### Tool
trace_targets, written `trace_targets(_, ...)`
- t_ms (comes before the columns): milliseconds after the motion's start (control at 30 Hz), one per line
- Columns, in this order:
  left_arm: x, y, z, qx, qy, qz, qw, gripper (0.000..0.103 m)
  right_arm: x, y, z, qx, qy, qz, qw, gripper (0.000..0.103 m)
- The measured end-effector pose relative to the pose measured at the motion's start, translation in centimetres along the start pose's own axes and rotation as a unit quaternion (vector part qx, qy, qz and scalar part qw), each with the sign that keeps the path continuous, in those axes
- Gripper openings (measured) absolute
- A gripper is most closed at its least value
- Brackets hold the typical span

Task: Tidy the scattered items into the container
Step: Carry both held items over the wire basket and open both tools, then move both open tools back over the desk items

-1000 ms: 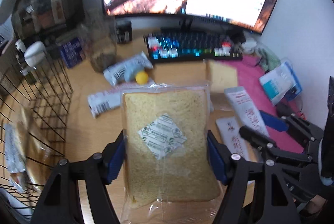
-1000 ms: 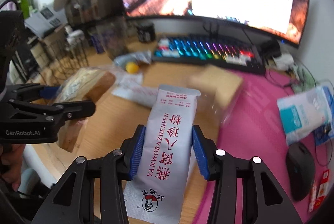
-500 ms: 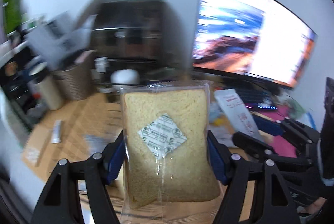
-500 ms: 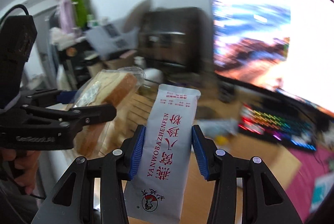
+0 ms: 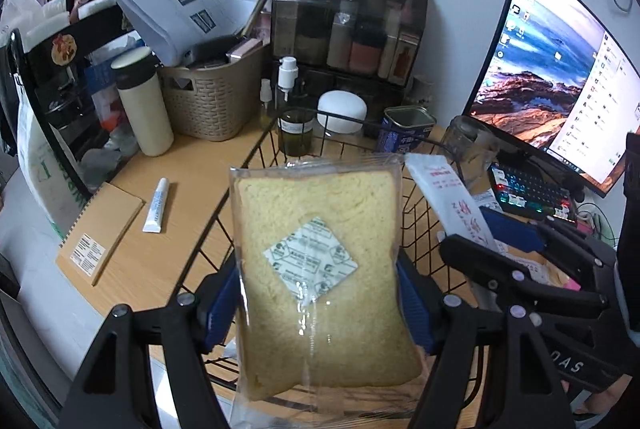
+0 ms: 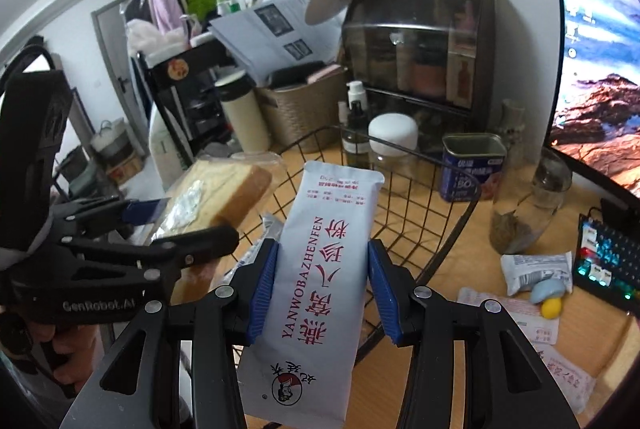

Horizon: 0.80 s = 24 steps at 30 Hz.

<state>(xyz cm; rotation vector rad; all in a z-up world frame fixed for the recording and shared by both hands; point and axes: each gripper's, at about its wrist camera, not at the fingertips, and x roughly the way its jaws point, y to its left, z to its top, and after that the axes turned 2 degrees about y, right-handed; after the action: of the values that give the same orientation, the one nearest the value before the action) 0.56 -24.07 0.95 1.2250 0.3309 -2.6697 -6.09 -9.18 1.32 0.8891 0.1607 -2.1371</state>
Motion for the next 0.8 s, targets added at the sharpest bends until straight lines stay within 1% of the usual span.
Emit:
trace_targets(67, 0.2, 0.0, -0.1, 0.001, 0.006, 0.001, 1.0000, 0.076, -0.1, -0.4, -0.2, 0.002, 0.000, -0.001, 1.000, 0.050)
trace_targets(133, 0.3, 0.0, 0.0, 0.001, 0.012, 0.008, 0.9999, 0.077, -0.2, -0.6, -0.2, 0.006, -0.003, -0.004, 1.000, 0.056)
trace_targets(167, 0.3, 0.0, 0.0, 0.000, 0.012, 0.009, 0.9999, 0.078, -0.2, -0.7, -0.2, 0.007, -0.005, -0.004, 1.000, 0.061)
trace_targets(200, 0.2, -0.1, 0.0, 0.001, 0.011, 0.010, 0.9999, 0.079, -0.4, -0.9, -0.2, 0.010, -0.007, -0.005, 1.000, 0.063)
trace_targets(300, -0.4, -0.4, 0.1, 0.004, -0.001, 0.012, 0.9999, 0.079, -0.9, -1.1, -0.1, 0.014, -0.012, -0.001, 1.000, 0.064)
trace_targets(500, -0.7, -1.5, 0.4, 0.022, -0.002, 0.022, 0.9995, 0.079, -1.9, -1.8, -0.3, 0.019, -0.020, 0.000, 1.000, 0.064)
trace_targets(800, -1.3, -4.9, 0.6, 0.046, -0.004, 0.006, 0.9989, 0.079, -4.8, -4.0, -1.4, 0.029, -0.033, -0.017, 0.999, 0.064)
